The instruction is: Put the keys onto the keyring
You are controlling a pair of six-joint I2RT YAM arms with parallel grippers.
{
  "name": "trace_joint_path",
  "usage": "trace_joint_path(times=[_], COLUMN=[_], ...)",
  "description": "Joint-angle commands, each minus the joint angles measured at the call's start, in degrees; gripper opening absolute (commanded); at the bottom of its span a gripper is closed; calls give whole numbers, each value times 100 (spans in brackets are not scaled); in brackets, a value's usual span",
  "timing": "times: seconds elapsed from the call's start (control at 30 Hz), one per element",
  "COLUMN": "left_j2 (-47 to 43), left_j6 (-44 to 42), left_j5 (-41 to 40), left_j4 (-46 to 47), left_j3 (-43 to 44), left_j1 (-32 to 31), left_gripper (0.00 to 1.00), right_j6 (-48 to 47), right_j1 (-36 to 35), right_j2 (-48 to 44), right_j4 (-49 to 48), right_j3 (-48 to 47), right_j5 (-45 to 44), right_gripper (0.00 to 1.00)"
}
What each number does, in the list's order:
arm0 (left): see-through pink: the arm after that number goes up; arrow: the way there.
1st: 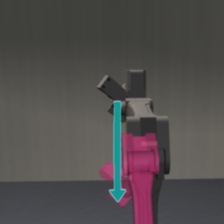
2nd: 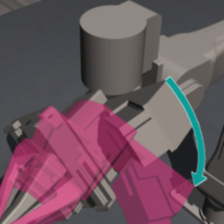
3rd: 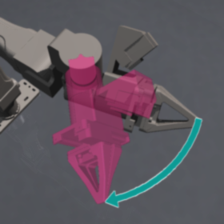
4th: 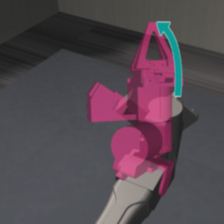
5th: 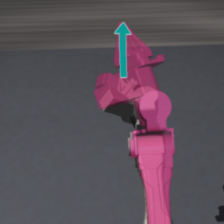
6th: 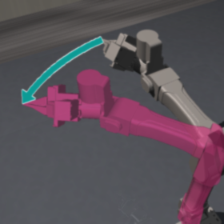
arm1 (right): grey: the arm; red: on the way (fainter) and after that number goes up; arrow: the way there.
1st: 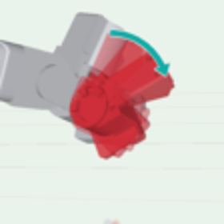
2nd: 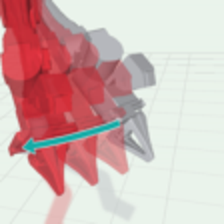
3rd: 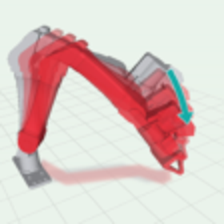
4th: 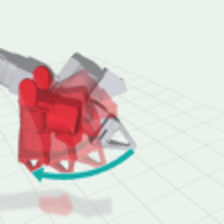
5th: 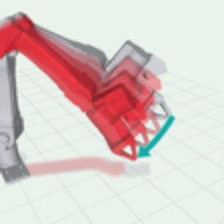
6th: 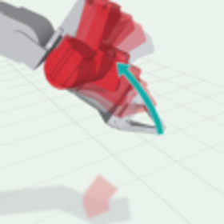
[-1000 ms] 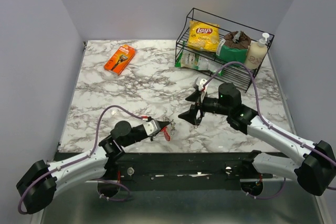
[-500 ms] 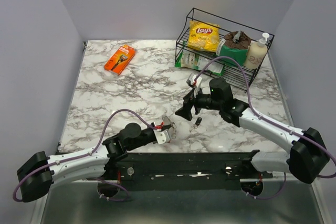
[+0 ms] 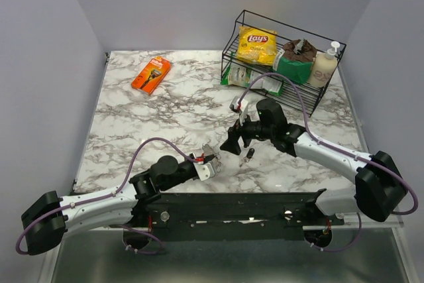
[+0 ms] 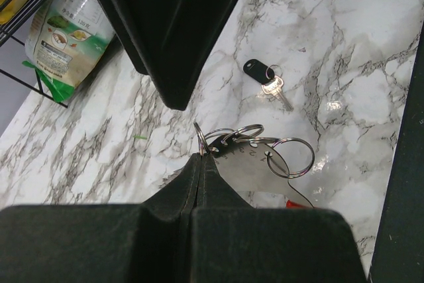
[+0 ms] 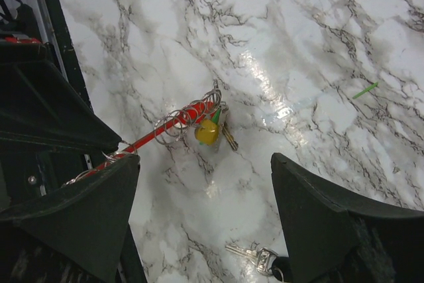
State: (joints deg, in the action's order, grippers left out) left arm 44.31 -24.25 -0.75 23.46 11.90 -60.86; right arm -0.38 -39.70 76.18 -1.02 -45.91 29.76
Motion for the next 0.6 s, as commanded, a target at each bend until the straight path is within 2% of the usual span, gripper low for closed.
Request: trace_joint_path(times=[0.0, 0.57], left_j2=[-72, -37], left_j6=[-45, -53], left_j5=[-153, -153], left_j4=[334, 352], left_j3=[181, 216], left_j1=[-22, -22], left_gripper=[0, 0], right_j6=[21, 372], right_j1=[-37, -151], right_j2=[160, 397], right_j4=[225, 198], right_j3=[-217, -331], right_j5=[302, 320], right_gripper=[88, 89])
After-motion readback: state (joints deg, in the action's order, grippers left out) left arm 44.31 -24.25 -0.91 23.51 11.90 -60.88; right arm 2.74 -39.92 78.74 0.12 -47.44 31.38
